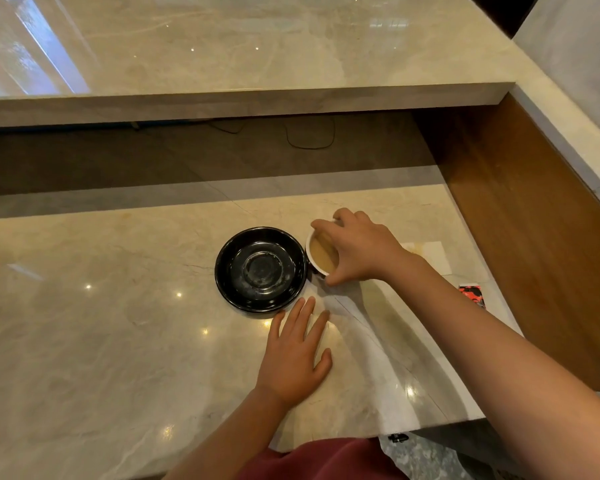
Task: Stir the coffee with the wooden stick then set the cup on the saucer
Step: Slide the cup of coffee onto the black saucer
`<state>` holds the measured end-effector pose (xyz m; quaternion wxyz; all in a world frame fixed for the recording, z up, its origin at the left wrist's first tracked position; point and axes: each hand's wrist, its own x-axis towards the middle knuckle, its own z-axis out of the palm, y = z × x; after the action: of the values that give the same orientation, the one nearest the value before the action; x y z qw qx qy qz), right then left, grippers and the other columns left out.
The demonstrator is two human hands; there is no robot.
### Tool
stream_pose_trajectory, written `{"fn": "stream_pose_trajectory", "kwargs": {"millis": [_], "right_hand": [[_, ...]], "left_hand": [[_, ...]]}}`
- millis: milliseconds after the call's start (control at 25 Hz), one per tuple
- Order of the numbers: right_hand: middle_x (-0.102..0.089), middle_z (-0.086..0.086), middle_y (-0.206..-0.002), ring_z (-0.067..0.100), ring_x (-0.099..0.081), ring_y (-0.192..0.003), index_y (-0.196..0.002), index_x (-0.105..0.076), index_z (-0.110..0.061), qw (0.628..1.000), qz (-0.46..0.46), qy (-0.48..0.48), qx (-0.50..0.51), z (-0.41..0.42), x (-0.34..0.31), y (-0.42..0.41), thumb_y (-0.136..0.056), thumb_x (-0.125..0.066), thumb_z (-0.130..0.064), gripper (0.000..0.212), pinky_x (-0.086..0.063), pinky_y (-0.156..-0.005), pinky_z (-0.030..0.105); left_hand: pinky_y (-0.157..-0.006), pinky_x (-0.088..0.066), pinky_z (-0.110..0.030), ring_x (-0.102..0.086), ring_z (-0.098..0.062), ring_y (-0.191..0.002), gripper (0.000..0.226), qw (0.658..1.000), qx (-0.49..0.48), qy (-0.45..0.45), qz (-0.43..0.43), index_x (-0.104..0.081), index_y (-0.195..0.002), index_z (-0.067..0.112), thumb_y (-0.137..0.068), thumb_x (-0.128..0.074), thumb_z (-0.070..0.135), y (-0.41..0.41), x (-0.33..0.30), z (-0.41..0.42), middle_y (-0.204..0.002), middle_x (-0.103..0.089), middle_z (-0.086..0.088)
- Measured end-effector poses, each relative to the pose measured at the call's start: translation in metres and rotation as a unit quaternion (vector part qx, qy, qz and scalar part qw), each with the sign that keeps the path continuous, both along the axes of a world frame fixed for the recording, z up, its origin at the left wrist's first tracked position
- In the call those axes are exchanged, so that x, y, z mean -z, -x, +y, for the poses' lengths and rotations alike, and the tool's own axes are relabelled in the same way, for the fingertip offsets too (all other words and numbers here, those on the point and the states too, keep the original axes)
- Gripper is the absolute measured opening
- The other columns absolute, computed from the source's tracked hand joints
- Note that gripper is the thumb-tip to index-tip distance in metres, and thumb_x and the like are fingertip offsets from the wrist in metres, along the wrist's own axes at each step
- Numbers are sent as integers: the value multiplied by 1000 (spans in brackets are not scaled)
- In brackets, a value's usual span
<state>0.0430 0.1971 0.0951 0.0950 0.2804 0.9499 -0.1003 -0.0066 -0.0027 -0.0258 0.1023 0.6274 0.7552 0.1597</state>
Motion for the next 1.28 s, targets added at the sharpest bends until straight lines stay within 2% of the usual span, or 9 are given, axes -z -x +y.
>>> {"fn": "stream_pose_trajectory", "kwargs": {"millis": [240, 600, 840, 1040, 1280], "right_hand": [[-40, 12, -131, 32, -39, -114, -133, -29, -30, 998, 43, 10, -42, -23, -16, 41, -54, -75, -53, 94, -43, -74, 38], [-39, 12, -131, 34, -38, -114, -134, -31, -27, 997, 33, 23, -71, -51, -4, 85, -58, -75, -50, 90, -43, -74, 39], [-40, 13, -131, 34, -38, -114, -134, -31, -25, 996, 16, 8, -82, -58, 0, 95, -59, -74, -51, 90, -45, -73, 40], [-42, 13, -129, 34, -40, -112, -133, -34, -23, 996, 12, 9, -83, -62, 0, 99, -61, -75, -50, 88, -43, -73, 39], [-39, 13, -133, 34, -38, -116, -136, -29, -25, 996, -3, 17, -84, -62, -2, 91, -62, -74, -50, 90, -46, -78, 42]], "left_hand": [[-111, -8, -44, -14, -24, -140, 56, 1000, 6, -8, -3, -37, -139, 19, -88, -39, 43, 1, -1, 1, -150, -31, -13], [-110, -13, -49, -24, -28, -137, 55, 1000, 9, -19, -2, -43, -135, 16, -87, -42, 42, 0, -2, 0, -144, -39, -15], [-110, -12, -48, -26, -29, -136, 54, 1000, 6, -23, -5, -43, -135, 15, -87, -42, 42, 1, -3, 0, -142, -43, -15], [-110, -18, -53, -29, -31, -135, 54, 1000, 9, -23, -10, -44, -134, 14, -86, -44, 39, 1, -6, -1, -140, -45, -17], [-111, -15, -52, -23, -29, -138, 55, 1000, 8, -17, -20, -42, -136, 14, -89, -40, 41, 1, -6, -1, -144, -41, -15]]}}
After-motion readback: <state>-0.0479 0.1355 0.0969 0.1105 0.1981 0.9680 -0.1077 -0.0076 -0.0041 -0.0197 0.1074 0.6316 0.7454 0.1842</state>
